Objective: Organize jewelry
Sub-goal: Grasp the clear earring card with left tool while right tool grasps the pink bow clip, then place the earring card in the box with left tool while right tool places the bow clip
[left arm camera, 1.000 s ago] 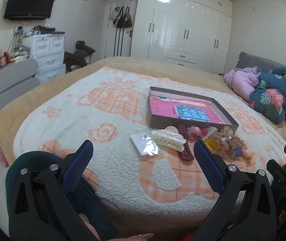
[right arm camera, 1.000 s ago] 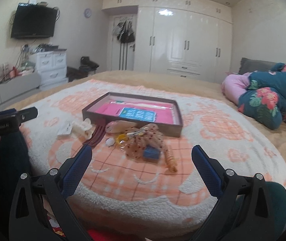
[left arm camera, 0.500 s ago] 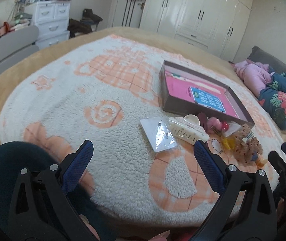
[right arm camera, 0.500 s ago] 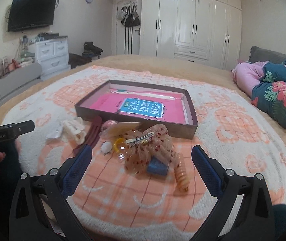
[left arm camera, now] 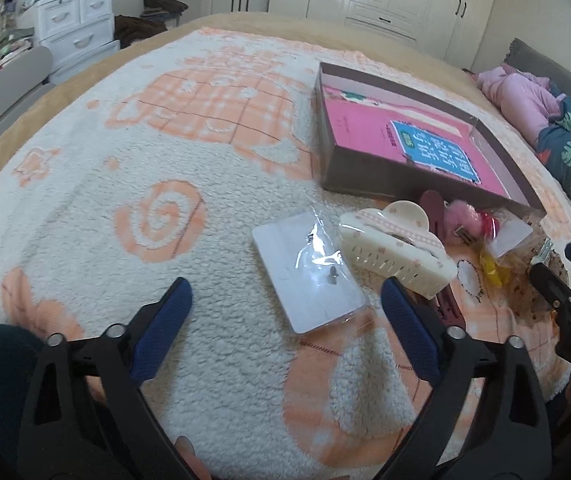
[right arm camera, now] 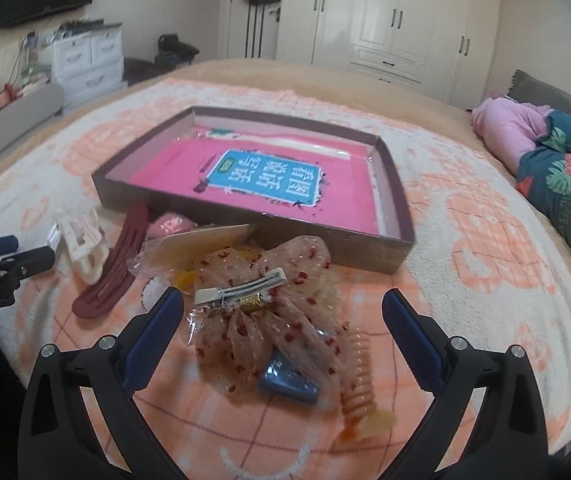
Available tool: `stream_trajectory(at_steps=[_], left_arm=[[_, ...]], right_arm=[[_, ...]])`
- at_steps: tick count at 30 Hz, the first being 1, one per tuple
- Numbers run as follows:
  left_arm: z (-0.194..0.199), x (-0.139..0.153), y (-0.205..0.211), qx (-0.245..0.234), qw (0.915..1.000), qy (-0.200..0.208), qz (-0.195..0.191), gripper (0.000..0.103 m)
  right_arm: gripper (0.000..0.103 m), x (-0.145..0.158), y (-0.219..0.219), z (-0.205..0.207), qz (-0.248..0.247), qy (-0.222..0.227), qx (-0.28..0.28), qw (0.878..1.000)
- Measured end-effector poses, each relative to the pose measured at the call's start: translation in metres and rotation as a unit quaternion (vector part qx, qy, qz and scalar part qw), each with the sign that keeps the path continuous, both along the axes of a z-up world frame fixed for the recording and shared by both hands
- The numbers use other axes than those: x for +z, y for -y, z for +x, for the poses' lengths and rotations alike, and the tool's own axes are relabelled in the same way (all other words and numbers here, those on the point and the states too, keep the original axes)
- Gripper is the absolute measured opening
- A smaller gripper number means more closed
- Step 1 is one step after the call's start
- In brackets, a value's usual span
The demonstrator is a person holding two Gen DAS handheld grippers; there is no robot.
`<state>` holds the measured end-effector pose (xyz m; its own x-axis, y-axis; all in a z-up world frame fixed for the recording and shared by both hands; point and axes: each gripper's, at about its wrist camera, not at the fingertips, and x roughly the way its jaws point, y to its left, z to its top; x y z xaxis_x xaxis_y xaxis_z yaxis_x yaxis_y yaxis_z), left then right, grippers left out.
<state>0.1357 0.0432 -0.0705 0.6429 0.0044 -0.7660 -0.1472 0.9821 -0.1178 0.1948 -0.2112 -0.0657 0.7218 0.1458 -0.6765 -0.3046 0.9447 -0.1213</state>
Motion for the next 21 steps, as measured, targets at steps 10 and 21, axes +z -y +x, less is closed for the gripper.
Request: stream_trajectory(at_steps=[10, 21], left_arm=[[0.008, -0.003, 0.001, -0.009, 0.9999, -0.009, 0.012, 0.030], [-0.003, 0.020, -0.020, 0.018, 0.9994, 0.026, -0.013, 0.027]], right_arm=[[0.060, -0.012, -0.001, 0.015, 0.015, -0.023, 0.002, 1.000], [0.044, 0.013, 0.030, 0.002, 0.088, 0.002, -0.008, 0.996]])
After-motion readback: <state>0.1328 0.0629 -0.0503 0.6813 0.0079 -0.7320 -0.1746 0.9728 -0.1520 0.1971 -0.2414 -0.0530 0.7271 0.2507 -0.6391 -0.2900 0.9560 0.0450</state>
